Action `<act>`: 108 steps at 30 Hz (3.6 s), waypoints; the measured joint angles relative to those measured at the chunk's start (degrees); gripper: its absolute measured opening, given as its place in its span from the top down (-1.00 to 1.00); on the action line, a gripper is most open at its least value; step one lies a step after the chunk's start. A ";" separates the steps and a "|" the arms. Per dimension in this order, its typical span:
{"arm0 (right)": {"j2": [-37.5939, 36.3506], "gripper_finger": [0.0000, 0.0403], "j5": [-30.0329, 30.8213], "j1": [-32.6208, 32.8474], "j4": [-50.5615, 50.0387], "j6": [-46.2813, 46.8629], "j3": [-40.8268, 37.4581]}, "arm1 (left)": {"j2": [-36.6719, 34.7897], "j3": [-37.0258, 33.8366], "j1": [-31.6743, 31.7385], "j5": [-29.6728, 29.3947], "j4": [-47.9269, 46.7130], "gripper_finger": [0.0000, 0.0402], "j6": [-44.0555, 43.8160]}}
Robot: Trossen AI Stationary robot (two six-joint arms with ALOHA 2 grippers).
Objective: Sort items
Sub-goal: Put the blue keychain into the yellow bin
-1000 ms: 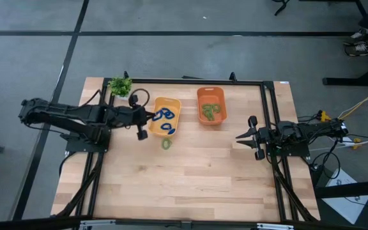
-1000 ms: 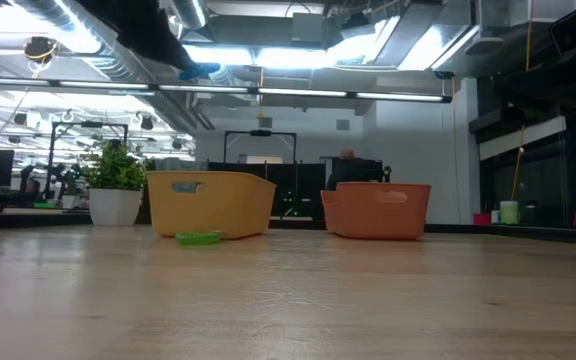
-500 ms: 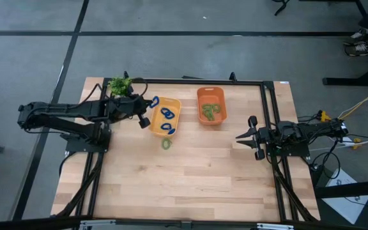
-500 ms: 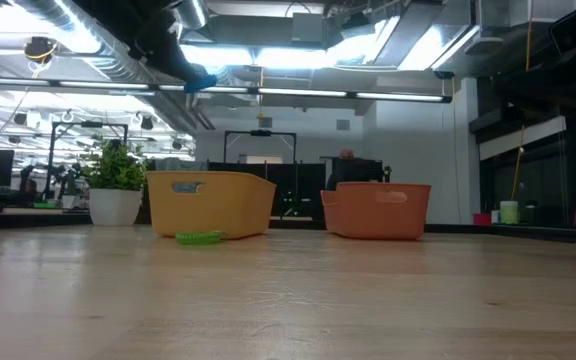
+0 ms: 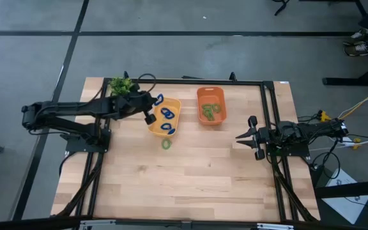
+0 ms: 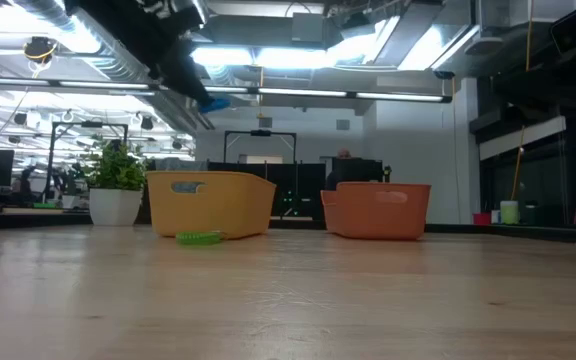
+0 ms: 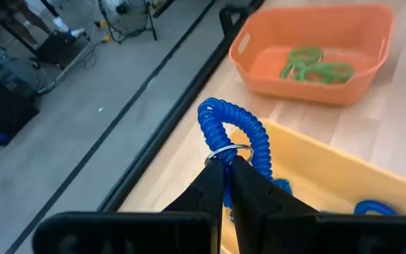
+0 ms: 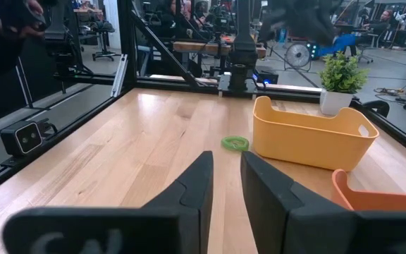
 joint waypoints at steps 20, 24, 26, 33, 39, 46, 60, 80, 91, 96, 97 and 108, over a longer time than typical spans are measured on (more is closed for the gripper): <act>0.00 0.63 0.00 -0.02 0.00 0.00 0.00 | 15.17 0.00 3.20 9.31 6.91 0.96 0.42; -0.01 0.63 0.00 -0.01 0.00 0.00 0.00 | 16.63 0.00 3.18 9.30 6.83 0.96 0.84; -0.02 0.63 0.00 -0.01 0.00 0.00 0.00 | 17.18 0.00 3.20 9.30 7.01 0.96 0.88; -0.01 0.63 0.00 0.00 0.00 0.00 0.00 | 17.78 0.00 3.20 12.24 6.86 0.96 1.23; -0.02 0.63 0.00 -0.02 0.00 0.00 0.00 | 17.78 -0.01 3.96 16.63 6.84 0.96 2.40; 0.00 0.63 0.00 -0.01 0.00 0.00 0.00 | 17.78 2.46 8.08 24.99 0.05 0.97 -0.03; 0.00 0.63 0.00 -0.01 0.00 0.00 0.00 | 18.39 15.03 13.67 32.27 -20.08 0.97 -2.12; -0.02 0.63 0.00 -0.01 0.00 0.00 0.00 | 38.42 29.31 14.03 32.57 -33.77 0.96 2.38; -0.02 0.63 0.00 0.00 0.00 0.00 0.00 | 42.61 29.51 13.85 31.82 -33.57 0.96 3.32; -0.02 0.63 0.00 0.00 0.00 0.00 0.00 | 43.84 29.51 12.99 31.11 -33.33 0.96 3.45; -0.02 0.63 0.00 -0.01 0.00 0.00 0.00 | 44.03 29.51 12.73 31.11 -33.07 0.96 3.45; 0.00 0.63 0.00 0.00 0.00 0.00 0.00 | 45.75 29.49 12.07 31.09 -30.81 0.86 5.38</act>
